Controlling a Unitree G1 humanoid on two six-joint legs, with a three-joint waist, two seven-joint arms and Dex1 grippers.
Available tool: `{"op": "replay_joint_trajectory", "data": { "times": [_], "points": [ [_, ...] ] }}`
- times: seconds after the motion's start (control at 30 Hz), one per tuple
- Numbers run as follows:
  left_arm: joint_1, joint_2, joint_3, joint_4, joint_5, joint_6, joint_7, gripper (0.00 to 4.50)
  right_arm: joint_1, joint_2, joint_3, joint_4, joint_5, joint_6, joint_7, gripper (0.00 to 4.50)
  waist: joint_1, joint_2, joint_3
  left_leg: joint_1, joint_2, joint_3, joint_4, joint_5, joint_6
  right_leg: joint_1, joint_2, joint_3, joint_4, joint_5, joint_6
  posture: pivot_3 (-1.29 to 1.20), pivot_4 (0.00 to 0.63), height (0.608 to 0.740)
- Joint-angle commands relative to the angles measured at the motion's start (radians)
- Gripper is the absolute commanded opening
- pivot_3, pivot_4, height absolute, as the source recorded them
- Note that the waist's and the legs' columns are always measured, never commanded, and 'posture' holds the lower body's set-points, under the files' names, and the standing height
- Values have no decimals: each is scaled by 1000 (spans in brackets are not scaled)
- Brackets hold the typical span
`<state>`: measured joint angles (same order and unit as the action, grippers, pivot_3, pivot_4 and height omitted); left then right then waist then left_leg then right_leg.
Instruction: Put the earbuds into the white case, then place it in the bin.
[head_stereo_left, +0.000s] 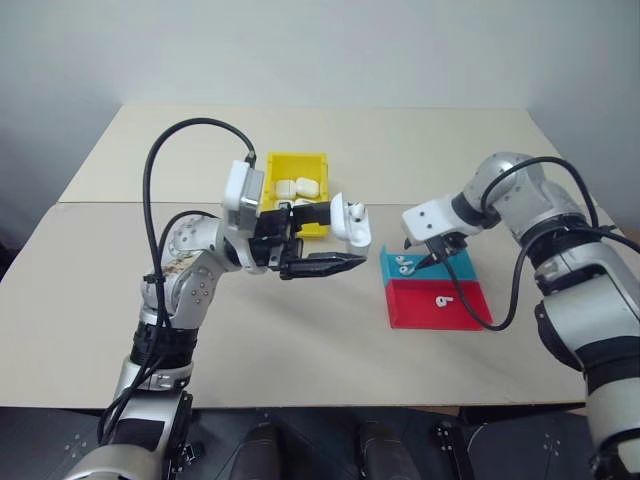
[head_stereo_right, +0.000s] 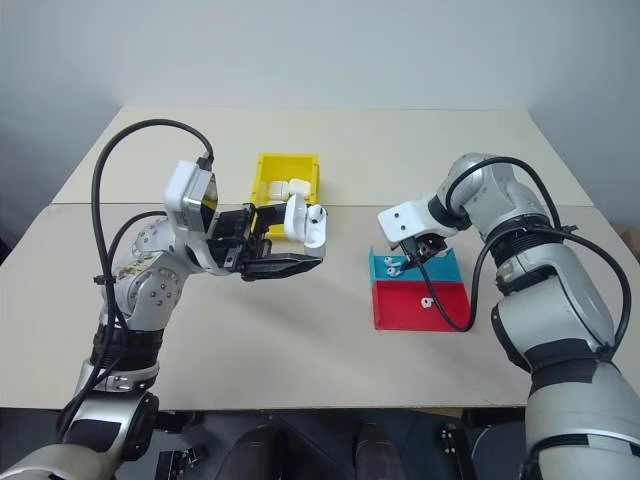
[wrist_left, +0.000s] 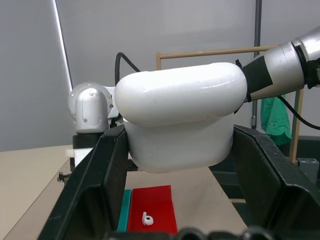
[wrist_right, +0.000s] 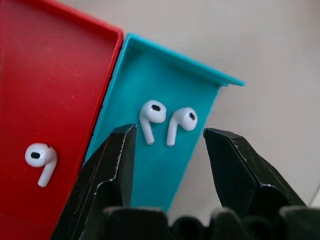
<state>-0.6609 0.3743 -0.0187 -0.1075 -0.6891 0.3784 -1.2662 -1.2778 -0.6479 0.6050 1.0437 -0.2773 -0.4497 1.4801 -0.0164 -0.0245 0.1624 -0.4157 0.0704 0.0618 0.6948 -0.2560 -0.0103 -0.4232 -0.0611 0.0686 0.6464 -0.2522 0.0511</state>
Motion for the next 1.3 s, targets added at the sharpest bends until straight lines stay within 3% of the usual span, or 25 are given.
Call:
{"op": "replay_joint_trajectory", "data": {
  "times": [0.03,0.07,0.5,1.27,1.3],
  "points": [
    [5,13,20,-53,-23,1,18,2848,-28,12,-4,60,-58,-71,-27,1986,-1,0,0,0,0,0,0,0,0,0,0,0,0,0,0,0,150,740],
    [8,15,21,-58,-24,2,21,2848,-29,17,-6,74,-69,-77,-38,1729,-1,0,0,0,0,0,0,0,0,0,0,0,1,0,0,0,150,740],
    [28,46,19,-106,-41,15,56,2848,-11,66,-42,129,-117,-110,-100,1729,-4,1,0,0,0,0,0,0,-1,0,0,0,1,0,0,0,150,740],
    [47,65,22,-125,-43,10,75,2848,20,105,-60,145,-137,-101,-84,1729,-7,1,0,2,0,0,0,1,-1,1,0,0,1,0,0,0,150,740],
    [47,66,23,-124,-43,10,75,2848,22,106,-62,145,-137,-98,-90,1537,-7,1,0,2,0,0,0,1,-1,1,0,0,1,0,0,0,150,740]
  ]
}}
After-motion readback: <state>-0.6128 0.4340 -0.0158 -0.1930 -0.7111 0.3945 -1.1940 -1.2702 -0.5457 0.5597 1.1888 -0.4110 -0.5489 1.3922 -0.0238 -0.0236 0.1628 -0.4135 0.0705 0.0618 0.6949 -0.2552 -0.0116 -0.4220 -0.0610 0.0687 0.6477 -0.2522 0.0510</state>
